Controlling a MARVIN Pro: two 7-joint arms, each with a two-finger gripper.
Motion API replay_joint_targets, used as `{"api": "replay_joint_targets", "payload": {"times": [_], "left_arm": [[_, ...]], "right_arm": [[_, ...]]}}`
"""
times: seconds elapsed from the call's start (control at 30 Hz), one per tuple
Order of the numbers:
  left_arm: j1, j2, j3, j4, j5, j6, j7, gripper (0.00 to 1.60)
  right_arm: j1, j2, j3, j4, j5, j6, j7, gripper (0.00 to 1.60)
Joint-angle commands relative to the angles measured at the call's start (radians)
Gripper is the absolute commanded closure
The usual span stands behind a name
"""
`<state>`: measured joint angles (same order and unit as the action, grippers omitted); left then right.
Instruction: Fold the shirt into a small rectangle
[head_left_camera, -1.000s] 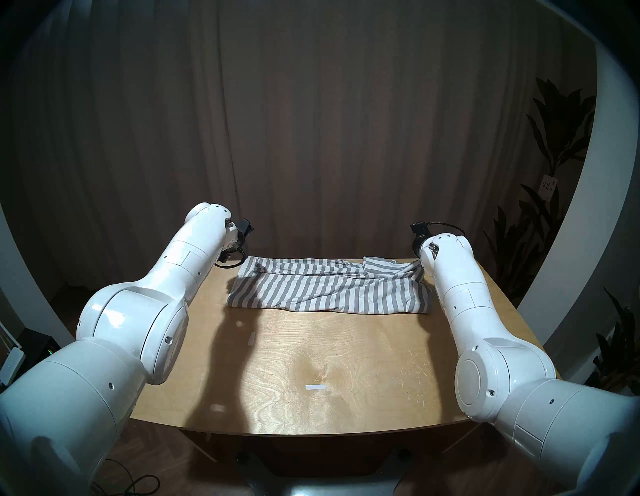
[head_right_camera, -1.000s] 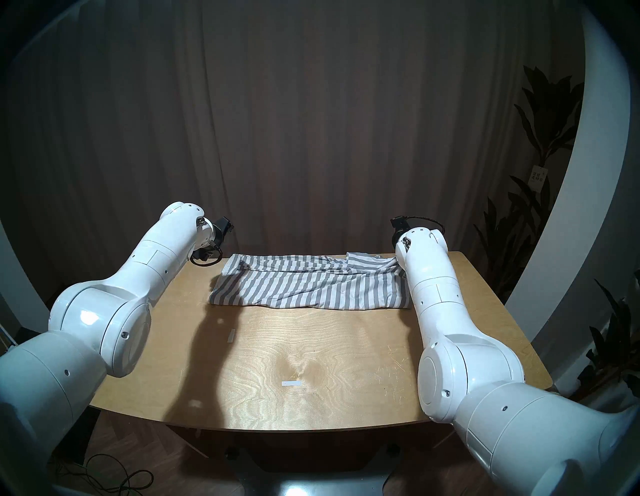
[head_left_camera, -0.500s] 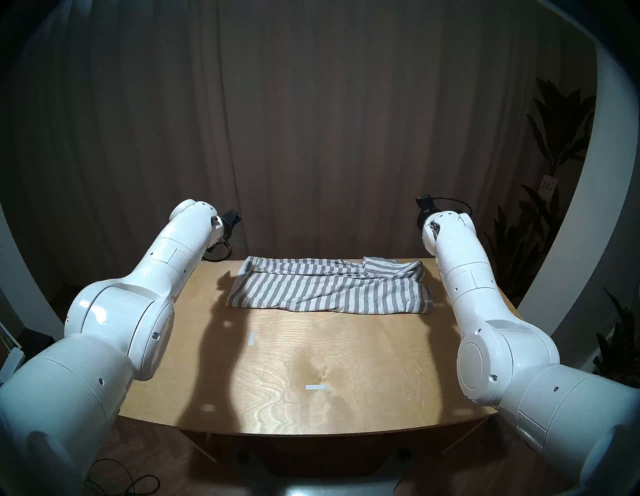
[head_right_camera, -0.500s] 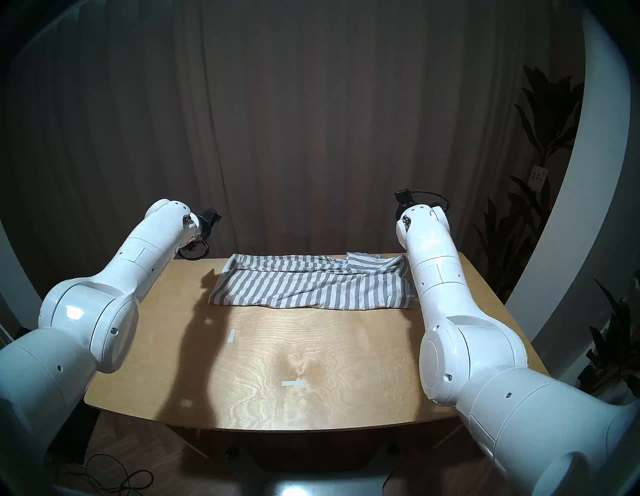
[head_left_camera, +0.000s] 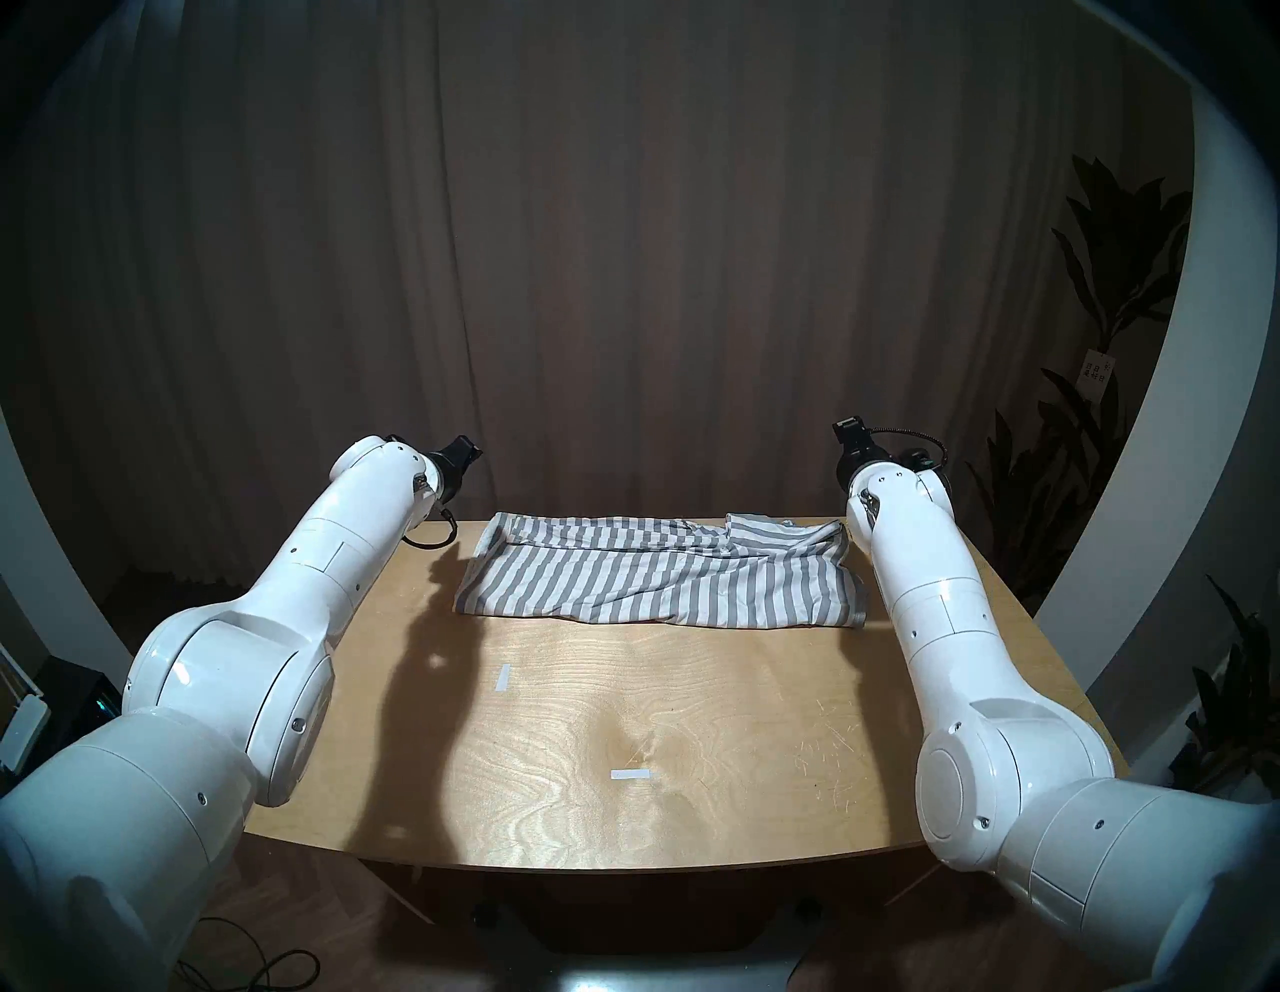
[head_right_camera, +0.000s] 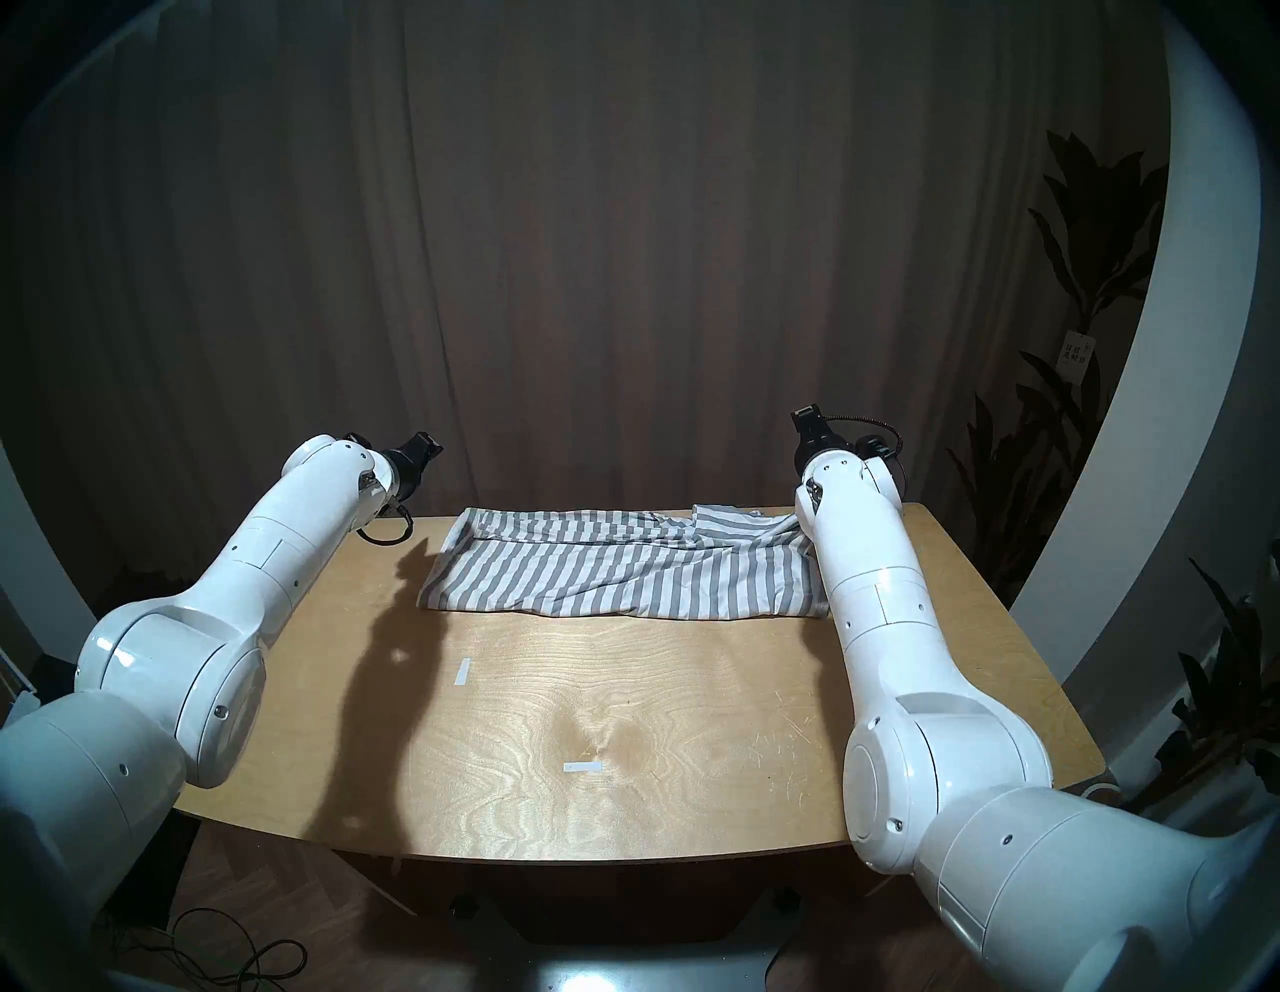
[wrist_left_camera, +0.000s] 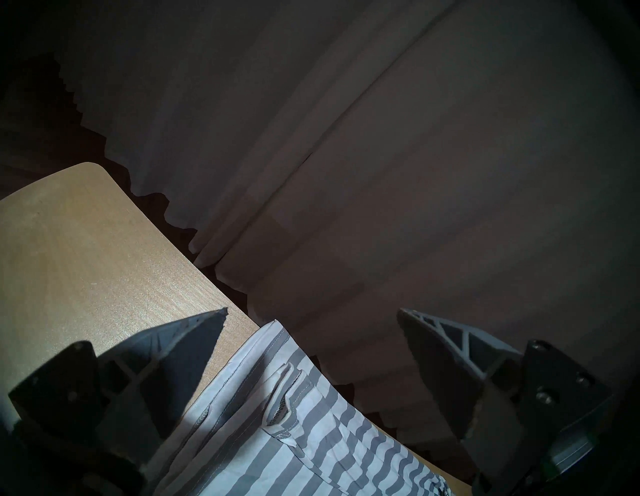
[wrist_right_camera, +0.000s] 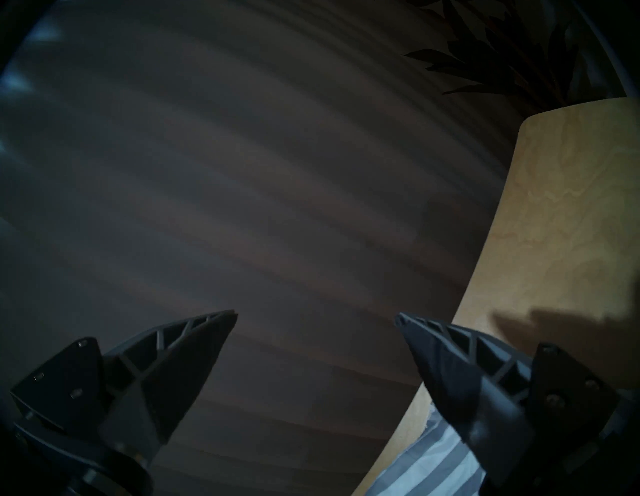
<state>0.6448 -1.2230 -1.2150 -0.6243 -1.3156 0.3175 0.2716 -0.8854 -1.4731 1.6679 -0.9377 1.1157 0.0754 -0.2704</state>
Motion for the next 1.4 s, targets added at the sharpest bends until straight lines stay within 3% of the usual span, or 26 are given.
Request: {"api": "replay_joint_targets", "payload": {"times": [0.0,0.3,0.8,1.37], "left_arm": [[0.015,0.04,-0.015,-0.045,-0.003,-0.012,-0.041,0.0],[0.052,0.06,-0.035,-0.066,-0.008,-0.016,-0.066,0.0],[0.142,0.059,-0.05,-0.118,-0.039,-0.007,-0.119,0.0],[0.225,0.061,-0.056,-0.201,-0.082,-0.005,-0.186,0.0]], "right_arm": [[-0.058,-0.025,-0.006,-0.069,0.018,0.009,0.037,0.0],[-0.103,-0.034,-0.015,-0.138,0.041,0.014,0.066,0.0],[-0.248,-0.049,-0.004,-0.226,0.094,0.051,0.083,0.0],[-0.414,-0.049,0.062,-0.361,0.162,0.094,0.119,0.0]]}}
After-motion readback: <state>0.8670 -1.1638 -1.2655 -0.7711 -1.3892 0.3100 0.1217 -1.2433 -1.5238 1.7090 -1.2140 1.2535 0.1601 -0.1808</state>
